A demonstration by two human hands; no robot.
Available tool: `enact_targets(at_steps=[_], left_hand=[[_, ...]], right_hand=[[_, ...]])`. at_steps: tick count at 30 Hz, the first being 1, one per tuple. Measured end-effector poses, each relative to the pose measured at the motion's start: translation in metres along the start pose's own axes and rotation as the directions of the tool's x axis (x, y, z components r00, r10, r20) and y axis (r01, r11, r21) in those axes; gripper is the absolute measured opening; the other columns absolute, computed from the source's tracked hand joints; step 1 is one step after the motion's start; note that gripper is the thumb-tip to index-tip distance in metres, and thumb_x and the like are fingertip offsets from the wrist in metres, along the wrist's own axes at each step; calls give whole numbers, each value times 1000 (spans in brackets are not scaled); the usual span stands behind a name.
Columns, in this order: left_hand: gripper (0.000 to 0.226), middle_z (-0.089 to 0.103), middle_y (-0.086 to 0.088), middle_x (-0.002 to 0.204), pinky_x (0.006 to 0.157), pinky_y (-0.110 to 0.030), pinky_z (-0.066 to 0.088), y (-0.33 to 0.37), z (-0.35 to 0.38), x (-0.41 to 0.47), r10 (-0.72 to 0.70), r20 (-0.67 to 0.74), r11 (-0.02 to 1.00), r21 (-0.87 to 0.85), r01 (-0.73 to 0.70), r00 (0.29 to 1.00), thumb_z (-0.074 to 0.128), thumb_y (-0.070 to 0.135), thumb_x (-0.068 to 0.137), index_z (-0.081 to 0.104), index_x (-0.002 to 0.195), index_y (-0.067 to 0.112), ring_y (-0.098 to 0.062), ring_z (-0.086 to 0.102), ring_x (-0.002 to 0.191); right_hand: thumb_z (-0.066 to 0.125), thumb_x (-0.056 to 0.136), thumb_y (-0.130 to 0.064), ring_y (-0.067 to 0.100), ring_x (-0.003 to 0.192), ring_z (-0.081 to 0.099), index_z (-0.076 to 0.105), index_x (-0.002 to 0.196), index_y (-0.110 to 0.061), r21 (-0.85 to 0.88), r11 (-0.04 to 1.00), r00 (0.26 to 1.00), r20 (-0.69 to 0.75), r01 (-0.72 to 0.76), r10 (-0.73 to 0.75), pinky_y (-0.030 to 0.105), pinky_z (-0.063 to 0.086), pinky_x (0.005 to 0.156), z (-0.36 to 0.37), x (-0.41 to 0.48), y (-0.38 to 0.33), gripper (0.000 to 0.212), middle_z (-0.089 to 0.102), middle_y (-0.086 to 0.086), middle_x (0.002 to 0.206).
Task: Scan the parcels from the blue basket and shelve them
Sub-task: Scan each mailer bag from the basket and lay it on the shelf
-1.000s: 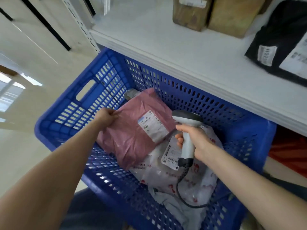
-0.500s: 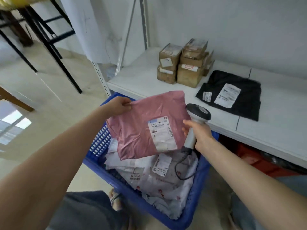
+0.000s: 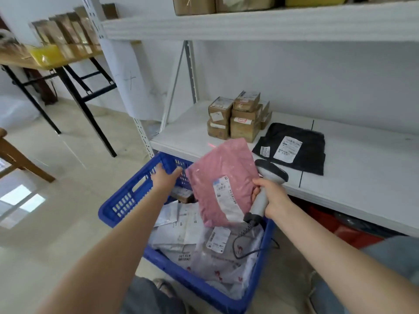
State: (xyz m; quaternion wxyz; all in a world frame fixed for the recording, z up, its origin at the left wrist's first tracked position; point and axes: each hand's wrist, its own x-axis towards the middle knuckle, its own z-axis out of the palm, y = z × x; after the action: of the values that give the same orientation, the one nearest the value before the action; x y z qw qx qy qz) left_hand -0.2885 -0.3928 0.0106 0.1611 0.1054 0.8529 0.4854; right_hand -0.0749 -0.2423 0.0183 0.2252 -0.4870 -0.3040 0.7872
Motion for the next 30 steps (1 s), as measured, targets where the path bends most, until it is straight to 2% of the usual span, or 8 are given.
enact_targets(at_steps=[3, 5, 12, 14, 17, 21, 25, 30], left_hand=[[68, 31, -6, 152, 97, -42, 36, -32, 12, -26, -202, 241, 973, -65, 224, 949, 54, 39, 95, 23, 150, 13, -30, 35, 135], [73, 25, -5, 155, 102, -50, 35, -49, 21, -30, -284, 351, 948, -39, 317, 892, 52, 51, 93, 21, 151, 21, -31, 31, 138], [84, 17, 0, 159, 106, -60, 28, -48, 49, -41, -281, 551, 898, -137, 418, 786, 53, 66, 83, 16, 152, 36, -31, 22, 143], [88, 27, -1, 155, 103, -59, 33, -49, 53, -40, -276, 610, 881, -148, 449, 743, 56, 71, 76, 26, 149, 33, -31, 30, 139], [88, 54, -7, 136, 94, -53, 50, -52, 59, -38, -252, 685, 821, -223, 526, 684, 69, 68, 62, 52, 132, 17, -29, 53, 121], [54, 59, -11, 124, 78, -45, 55, -50, 58, -33, -250, 624, 782, -321, 534, 740, 67, 43, 83, 55, 124, 11, -30, 60, 108], [50, 59, -11, 118, 80, -42, 54, -47, 45, -21, -282, 517, 833, -286, 474, 808, 72, 24, 83, 53, 126, 5, -27, 59, 103], [31, 61, -6, 89, 57, -32, 55, -46, 39, -16, -290, 367, 840, -345, 419, 884, 64, 12, 90, 58, 118, -1, -20, 58, 77]], right_hand=[[62, 87, -5, 4, 31, 46, 56, 71, -8, 100, 992, 995, 83, -71, 62, 14, 41, 37, -1, -11, -8, 17, 52, -2, 42], [60, 88, -6, 4, 30, 45, 56, 69, -8, 116, 987, 987, 130, -114, 99, 13, 42, 38, -3, -19, -15, 20, 52, -2, 41], [59, 87, -9, 5, 33, 46, 57, 70, -10, 90, 973, 950, 253, -213, 185, 16, 46, 43, -24, -39, -38, 16, 48, -2, 44], [60, 84, -10, 5, 33, 46, 57, 71, -11, 79, 973, 946, 264, -217, 190, 16, 46, 45, -29, -39, -42, 13, 47, -3, 42], [61, 81, -11, 5, 33, 46, 57, 71, -12, 72, 973, 948, 249, -221, 197, 16, 46, 44, -37, -34, -44, 11, 47, -3, 42], [60, 86, -11, 7, 34, 45, 57, 69, -12, 46, 982, 975, 137, -181, 173, 16, 43, 42, -36, -19, -37, 17, 48, -2, 40], [60, 87, -7, 6, 33, 48, 60, 71, -10, 56, 995, 996, 26, -86, 85, 15, 42, 40, -32, 2, -25, 16, 55, -1, 44], [66, 83, -10, 7, 46, 57, 66, 83, -9, 70, 997, 999, -43, -21, 24, 20, 46, 45, -31, 21, -10, 1, 62, 0, 65]])
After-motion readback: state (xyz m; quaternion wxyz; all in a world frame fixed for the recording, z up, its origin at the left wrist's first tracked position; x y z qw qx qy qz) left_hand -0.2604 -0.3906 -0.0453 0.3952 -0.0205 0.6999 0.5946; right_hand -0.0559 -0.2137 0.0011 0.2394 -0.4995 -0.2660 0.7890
